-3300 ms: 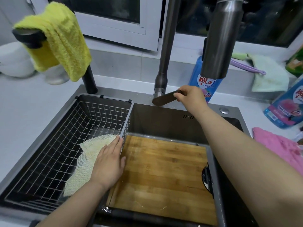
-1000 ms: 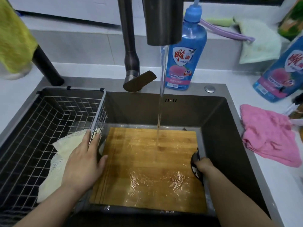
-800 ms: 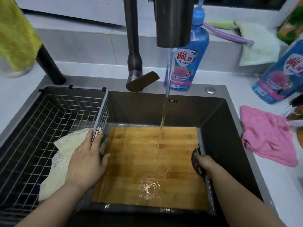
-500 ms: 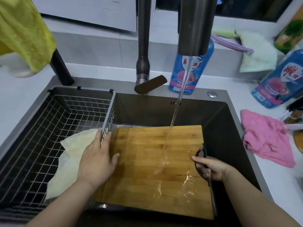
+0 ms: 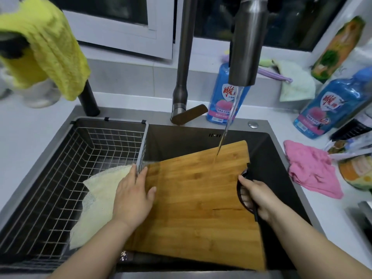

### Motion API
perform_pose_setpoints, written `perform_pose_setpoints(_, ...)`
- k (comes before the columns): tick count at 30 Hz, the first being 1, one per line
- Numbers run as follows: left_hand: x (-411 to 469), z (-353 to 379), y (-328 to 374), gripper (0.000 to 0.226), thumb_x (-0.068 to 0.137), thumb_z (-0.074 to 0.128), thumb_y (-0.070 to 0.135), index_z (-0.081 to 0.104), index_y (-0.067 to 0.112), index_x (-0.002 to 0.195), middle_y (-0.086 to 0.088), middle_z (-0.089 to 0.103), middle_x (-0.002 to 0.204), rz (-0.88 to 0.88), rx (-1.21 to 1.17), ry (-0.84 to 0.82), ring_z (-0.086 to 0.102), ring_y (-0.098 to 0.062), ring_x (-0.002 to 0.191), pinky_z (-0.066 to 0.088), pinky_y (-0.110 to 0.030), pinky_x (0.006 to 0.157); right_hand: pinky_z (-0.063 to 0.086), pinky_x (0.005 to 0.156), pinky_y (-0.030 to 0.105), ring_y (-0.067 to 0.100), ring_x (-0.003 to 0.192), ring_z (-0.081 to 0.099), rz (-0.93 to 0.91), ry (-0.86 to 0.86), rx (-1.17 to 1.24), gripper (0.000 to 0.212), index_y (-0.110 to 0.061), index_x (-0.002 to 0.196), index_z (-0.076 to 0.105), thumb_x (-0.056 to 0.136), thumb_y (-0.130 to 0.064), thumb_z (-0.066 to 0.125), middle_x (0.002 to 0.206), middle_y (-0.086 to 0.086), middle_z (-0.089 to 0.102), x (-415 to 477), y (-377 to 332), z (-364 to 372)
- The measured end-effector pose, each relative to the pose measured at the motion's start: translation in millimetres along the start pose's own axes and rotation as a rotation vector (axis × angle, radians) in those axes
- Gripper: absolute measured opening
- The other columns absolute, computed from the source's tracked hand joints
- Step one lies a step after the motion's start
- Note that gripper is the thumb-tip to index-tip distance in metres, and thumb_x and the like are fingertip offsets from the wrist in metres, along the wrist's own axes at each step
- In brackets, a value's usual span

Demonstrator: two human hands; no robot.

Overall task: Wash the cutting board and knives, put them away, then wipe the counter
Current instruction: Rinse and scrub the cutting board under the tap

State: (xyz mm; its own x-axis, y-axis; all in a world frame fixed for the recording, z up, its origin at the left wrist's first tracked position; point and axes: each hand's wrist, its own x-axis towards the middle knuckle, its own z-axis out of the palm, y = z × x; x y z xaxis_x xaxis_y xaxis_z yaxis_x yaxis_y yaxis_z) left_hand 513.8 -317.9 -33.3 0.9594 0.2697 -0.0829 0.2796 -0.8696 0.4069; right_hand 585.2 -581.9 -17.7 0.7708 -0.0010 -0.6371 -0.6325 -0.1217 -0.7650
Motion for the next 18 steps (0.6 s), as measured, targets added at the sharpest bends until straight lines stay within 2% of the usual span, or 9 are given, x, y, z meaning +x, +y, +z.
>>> perform_pose_setpoints(3, -8, 2, 7, 0.060, 0.094, 0.030, 0.048, 0.015, 0.021, 0.145, -0.001, 0.004, 0.156, 0.091, 0.011, 0.016, 0.000, -0.017, 0.143, 0.002, -0.031, 0.116, 0.030, 0.049, 0.024, 0.016, 0.054, 0.038, -0.054, 0.072, 0.032, 0.022, -0.015, 0.075, 0.051, 0.093, -0.027, 0.051, 0.065, 0.007, 0.043, -14, 1, -10)
perform_pose_setpoints(6, -24, 11, 36, 0.074, 0.078, 0.003, 0.062, 0.004, 0.028, 0.144, 0.014, -0.007, 0.148, 0.317, -0.026, -0.031, -0.018, -0.003, 0.132, -0.015, -0.025, 0.108, 0.026, 0.049, 0.021, 0.014, 0.050, 0.037, -0.116, 0.139, 0.066, 0.025, -0.016, 0.069, 0.049, 0.092, -0.026, 0.052, 0.060, 0.004, 0.041, -25, -1, -24)
perform_pose_setpoints(8, -31, 21, 60, 0.062, 0.090, 0.014, 0.057, -0.003, 0.032, 0.143, 0.019, -0.010, 0.147, 0.394, -0.079, -0.163, -0.020, 0.002, 0.130, -0.017, -0.020, 0.104, 0.024, 0.041, 0.014, 0.007, 0.038, 0.033, -0.138, 0.153, 0.105, 0.033, -0.019, 0.062, 0.041, 0.093, -0.023, 0.050, 0.047, -0.004, 0.036, -34, -3, -34)
perform_pose_setpoints(10, -29, 33, 78, 0.059, 0.096, 0.025, 0.047, -0.002, 0.028, 0.145, 0.016, -0.007, 0.152, 0.395, -0.171, -0.276, -0.014, 0.001, 0.137, -0.014, -0.017, 0.104, 0.019, 0.033, 0.009, 0.001, 0.029, 0.026, -0.140, 0.145, 0.177, 0.038, -0.021, 0.059, 0.034, 0.094, -0.022, 0.047, 0.037, -0.011, 0.029, -44, -3, -45)
perform_pose_setpoints(13, -21, 44, 88, 0.067, 0.090, 0.020, 0.060, -0.002, 0.029, 0.145, 0.021, -0.010, 0.147, 0.484, -0.190, -0.294, -0.013, 0.001, 0.138, -0.015, -0.015, 0.103, 0.018, 0.034, 0.008, 0.001, 0.028, 0.023, -0.137, 0.116, 0.270, 0.035, -0.022, 0.061, 0.034, 0.095, -0.024, 0.045, 0.037, -0.011, 0.027, -56, 2, -65)
perform_pose_setpoints(15, -9, 45, 83, 0.061, 0.094, 0.025, 0.052, -0.001, 0.029, 0.144, 0.021, -0.010, 0.144, 0.457, -0.212, -0.272, -0.012, 0.002, 0.136, -0.013, -0.017, 0.106, 0.018, 0.036, 0.009, 0.002, 0.031, 0.025, -0.156, 0.088, 0.303, 0.032, -0.023, 0.064, 0.035, 0.093, -0.027, 0.048, 0.040, -0.010, 0.028, -62, 6, -77)
perform_pose_setpoints(16, 0, 44, 76, 0.058, 0.096, 0.028, 0.045, 0.003, 0.027, 0.145, 0.019, -0.007, 0.147, 0.377, -0.233, -0.248, -0.008, -0.002, 0.139, -0.009, -0.020, 0.110, 0.020, 0.037, 0.010, 0.004, 0.033, 0.027, -0.154, 0.064, 0.306, 0.032, -0.023, 0.065, 0.038, 0.088, -0.033, 0.056, 0.043, -0.008, 0.030, -63, 8, -83)
perform_pose_setpoints(18, 18, 40, 60, 0.058, 0.096, 0.028, 0.042, 0.007, 0.022, 0.146, 0.006, 0.001, 0.155, 0.126, -0.264, -0.196, 0.001, -0.014, 0.143, 0.001, -0.031, 0.115, 0.026, 0.040, 0.012, 0.010, 0.040, 0.032, -0.158, 0.054, 0.285, 0.049, -0.022, 0.068, 0.046, 0.053, -0.051, 0.082, 0.049, -0.003, 0.035, -68, 9, -87)
